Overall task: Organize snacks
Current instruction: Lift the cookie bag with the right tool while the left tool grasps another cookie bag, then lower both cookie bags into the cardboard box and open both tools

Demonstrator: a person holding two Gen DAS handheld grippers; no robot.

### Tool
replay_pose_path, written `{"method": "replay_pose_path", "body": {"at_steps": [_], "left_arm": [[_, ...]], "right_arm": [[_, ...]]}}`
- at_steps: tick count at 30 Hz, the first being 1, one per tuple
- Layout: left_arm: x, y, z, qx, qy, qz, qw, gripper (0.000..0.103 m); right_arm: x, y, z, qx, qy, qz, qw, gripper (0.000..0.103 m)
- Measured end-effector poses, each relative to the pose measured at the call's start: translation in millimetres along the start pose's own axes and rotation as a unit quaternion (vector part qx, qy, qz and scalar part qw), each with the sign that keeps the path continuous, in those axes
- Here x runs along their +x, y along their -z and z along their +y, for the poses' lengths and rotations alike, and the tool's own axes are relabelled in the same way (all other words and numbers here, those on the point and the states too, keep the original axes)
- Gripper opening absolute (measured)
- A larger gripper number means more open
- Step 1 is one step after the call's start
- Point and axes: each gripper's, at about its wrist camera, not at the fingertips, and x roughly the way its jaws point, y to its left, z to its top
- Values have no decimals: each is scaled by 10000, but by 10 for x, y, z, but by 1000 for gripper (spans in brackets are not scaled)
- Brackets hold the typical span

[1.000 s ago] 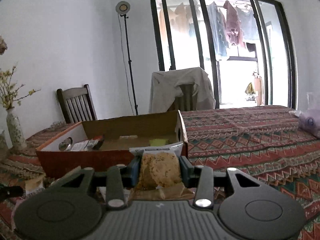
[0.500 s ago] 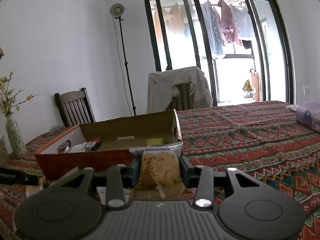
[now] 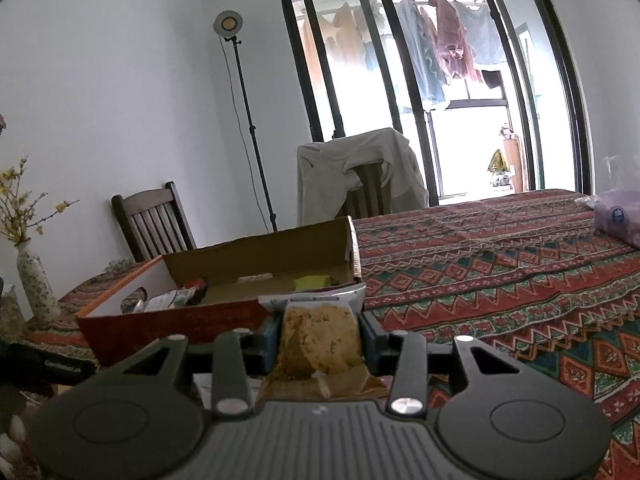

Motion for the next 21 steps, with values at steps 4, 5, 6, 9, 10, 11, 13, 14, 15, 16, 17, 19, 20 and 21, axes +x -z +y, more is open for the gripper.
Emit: {"method": "replay_pose_path", "body": {"at_steps": [4,5,6,9,10,11,13,14,15,16,17,19,20,21], "left_arm": [[5,-22,32,202,176,157,9995,103],[11,-25,36,288,238,164,9992,103],[18,-27,43,319,271,159,9990,103],[18,10,33,282,262,56,9992,103],[14,27,33,264,256,-8,9993,103],[6,44,32,264,241,-61,9993,102],[-25,82,33,267,230,-184,9992,94],[-52,100,29,288,250,-274,9989,82],[-85,115,25,324,297,-366,9984,74],[-114,127,28,356,390,-434,9977,61],[-135,141,40,357,500,-487,9969,49],[-176,179,68,349,644,-571,9957,45],[-196,204,78,354,693,-636,9949,44],[-222,228,85,368,713,-719,9942,44]], "right_arm": [[1,-2,-6,15,-14,-12,10000,40],[-2,2,-5,11,-15,-8,10000,40],[2,3,-4,6,-16,-2,10000,40],[3,1,14,-8,-4,20,10000,40],[3,1,16,-13,0,16,10000,40],[-4,0,19,-12,-6,12,10000,40],[-3,2,19,-16,-5,19,10000,40],[-2,3,20,-19,-3,28,10000,41],[-2,4,21,-20,-5,34,10000,41],[-7,3,21,-20,-9,34,10000,40],[-7,3,22,-20,-5,33,10000,40],[-7,3,22,-18,-11,34,10000,40],[-7,2,24,-20,-12,38,10000,40],[-4,2,29,-24,-14,41,10000,40]]}}
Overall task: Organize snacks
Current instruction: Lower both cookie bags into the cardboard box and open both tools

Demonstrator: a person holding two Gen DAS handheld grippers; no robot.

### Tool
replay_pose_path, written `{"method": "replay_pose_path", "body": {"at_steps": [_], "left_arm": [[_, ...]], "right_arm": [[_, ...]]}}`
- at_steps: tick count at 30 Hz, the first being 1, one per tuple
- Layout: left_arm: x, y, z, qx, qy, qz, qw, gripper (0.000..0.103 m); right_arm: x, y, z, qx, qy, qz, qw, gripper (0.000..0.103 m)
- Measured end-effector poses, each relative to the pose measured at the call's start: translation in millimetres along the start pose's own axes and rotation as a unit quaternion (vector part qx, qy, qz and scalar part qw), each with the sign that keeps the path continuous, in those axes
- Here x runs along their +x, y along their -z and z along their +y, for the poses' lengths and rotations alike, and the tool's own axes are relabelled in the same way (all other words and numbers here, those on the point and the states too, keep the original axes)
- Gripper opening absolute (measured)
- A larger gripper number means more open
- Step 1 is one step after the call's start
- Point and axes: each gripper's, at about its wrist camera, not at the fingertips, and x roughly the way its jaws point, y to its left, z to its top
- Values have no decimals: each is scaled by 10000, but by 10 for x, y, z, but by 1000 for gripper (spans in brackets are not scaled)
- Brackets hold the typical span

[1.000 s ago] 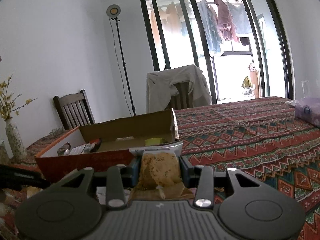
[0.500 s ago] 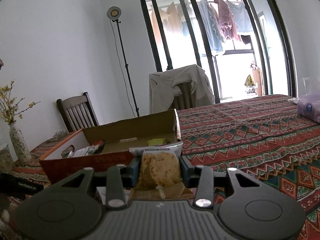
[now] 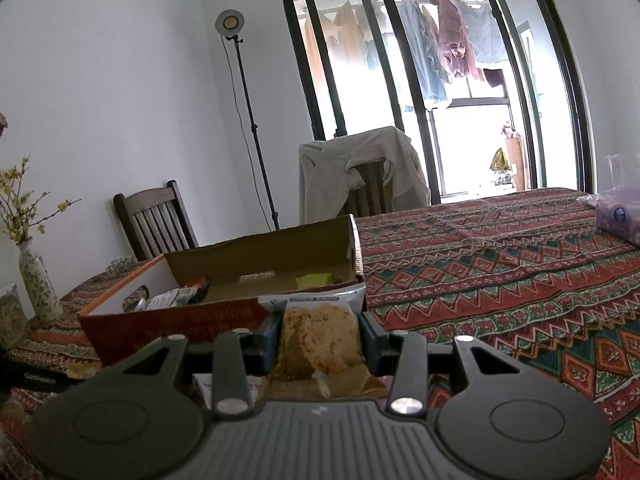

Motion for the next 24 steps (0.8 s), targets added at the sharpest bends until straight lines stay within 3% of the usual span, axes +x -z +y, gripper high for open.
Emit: {"method": "replay_pose_path", "body": {"at_steps": [11,17,24], "left_arm": [[-544,2,-91,329,261,-1265,9911,43],[-678,-146,-206,350,649,-1610,9842,43],[-587,-447,-358,277,874,-1778,9798,43]], "right_arm": [[-36,1,27,-85,-66,-108,9999,40],[-87,-89,191,-395,-59,-154,9991,40],[-74,-523,440,-573,-196,-382,9974,40]]}}
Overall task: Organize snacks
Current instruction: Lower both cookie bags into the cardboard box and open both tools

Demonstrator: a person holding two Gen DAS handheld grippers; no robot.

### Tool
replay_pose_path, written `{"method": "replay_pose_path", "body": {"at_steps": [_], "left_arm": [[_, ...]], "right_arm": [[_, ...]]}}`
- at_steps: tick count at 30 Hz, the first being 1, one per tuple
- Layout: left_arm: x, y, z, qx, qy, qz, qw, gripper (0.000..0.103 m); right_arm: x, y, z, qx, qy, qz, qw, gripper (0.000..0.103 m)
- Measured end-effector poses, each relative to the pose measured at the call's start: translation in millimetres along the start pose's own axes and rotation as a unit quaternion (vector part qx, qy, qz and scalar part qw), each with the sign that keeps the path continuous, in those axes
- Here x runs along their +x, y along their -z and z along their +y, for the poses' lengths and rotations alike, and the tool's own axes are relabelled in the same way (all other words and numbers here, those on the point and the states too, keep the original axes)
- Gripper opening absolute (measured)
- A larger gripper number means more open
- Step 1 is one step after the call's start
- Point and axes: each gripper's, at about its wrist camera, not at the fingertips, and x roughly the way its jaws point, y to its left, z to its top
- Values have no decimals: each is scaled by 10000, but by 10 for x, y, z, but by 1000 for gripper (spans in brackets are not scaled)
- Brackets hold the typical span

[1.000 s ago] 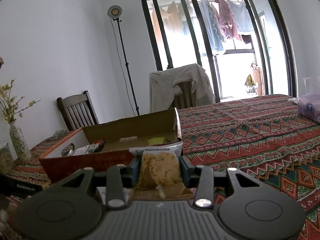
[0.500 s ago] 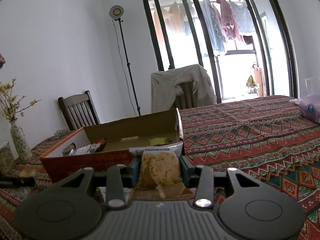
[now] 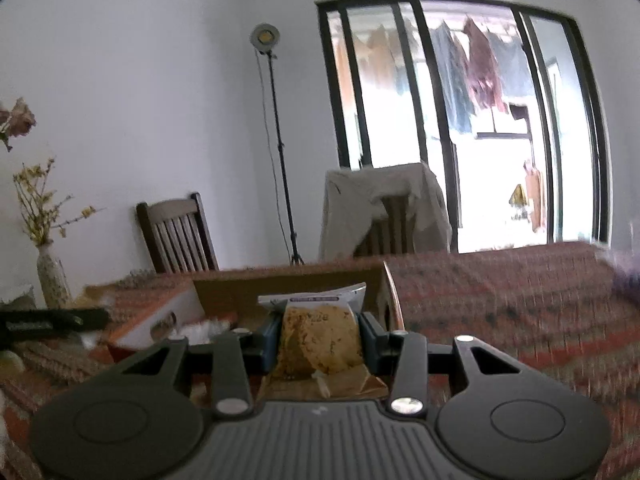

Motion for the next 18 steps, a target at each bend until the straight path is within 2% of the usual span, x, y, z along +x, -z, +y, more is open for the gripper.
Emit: {"method": "replay_pose_path", "body": {"at_steps": [8,12,18], "left_arm": [[474,-244,-78,-133,20,-124,9998,43],[751,-247,-55,-231,-44,-139,9996,43],[932,-108,74,-220,-17,38,9997,43]], "right_arm": [[652,-356,65,90,77,58,9999,40],[992,-291,2,311,173,107,9993,40],[1140,-91,-56,329,76,381,9987,40]]}}
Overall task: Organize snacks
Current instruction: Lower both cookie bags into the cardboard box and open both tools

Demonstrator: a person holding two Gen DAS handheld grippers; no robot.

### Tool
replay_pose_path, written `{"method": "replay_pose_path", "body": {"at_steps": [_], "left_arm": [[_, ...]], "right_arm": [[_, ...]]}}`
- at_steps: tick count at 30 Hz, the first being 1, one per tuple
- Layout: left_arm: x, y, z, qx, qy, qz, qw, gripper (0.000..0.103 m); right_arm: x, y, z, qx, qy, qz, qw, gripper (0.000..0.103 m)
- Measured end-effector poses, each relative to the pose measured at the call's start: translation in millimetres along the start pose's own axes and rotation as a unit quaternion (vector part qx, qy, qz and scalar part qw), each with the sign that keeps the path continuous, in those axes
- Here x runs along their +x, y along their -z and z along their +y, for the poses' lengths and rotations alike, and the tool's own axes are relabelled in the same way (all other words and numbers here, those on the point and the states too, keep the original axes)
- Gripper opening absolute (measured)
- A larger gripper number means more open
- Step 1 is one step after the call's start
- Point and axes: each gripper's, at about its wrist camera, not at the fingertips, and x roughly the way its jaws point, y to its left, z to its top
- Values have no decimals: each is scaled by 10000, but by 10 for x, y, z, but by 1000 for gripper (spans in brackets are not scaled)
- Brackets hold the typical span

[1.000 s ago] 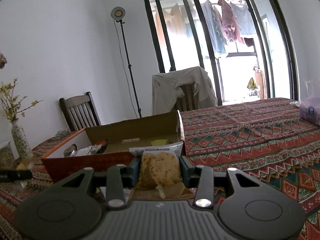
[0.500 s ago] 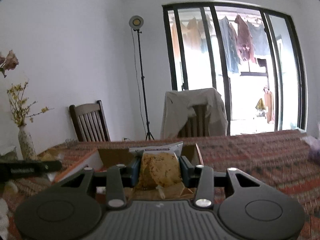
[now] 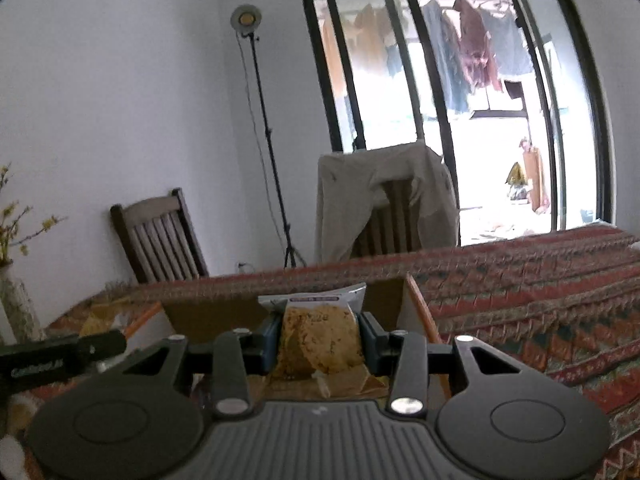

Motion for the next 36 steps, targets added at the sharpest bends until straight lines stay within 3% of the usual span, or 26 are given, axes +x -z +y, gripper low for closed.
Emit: {"method": "replay_pose_path", "body": {"at_steps": [12,15,17,19,21,22,36], "left_arm": [[51,173,-39,201,-23,-11,9998,45],[38,175,-20,137,20,-8,9999,54],[21,170,-5,98,-12,-53,9999,75],[-11,166,12,44,-57,-138,9999,85],[-50,157,26,-2,-34,-209,9998,92],[-66,153,33,-40,-51,-233,9997,103],[-180,115,17,-192,-37,-276,9994,103]], "right_arm": [[61,191,80,-218,39,316,9993,43],[44,196,78,-190,72,316,9993,45],[23,191,74,-175,83,283,9994,58],[0,173,65,-178,107,224,9995,79],[-25,168,62,-172,155,177,9996,93],[-30,163,56,-167,186,172,9995,101],[-49,145,34,-163,363,171,9991,103]]}}
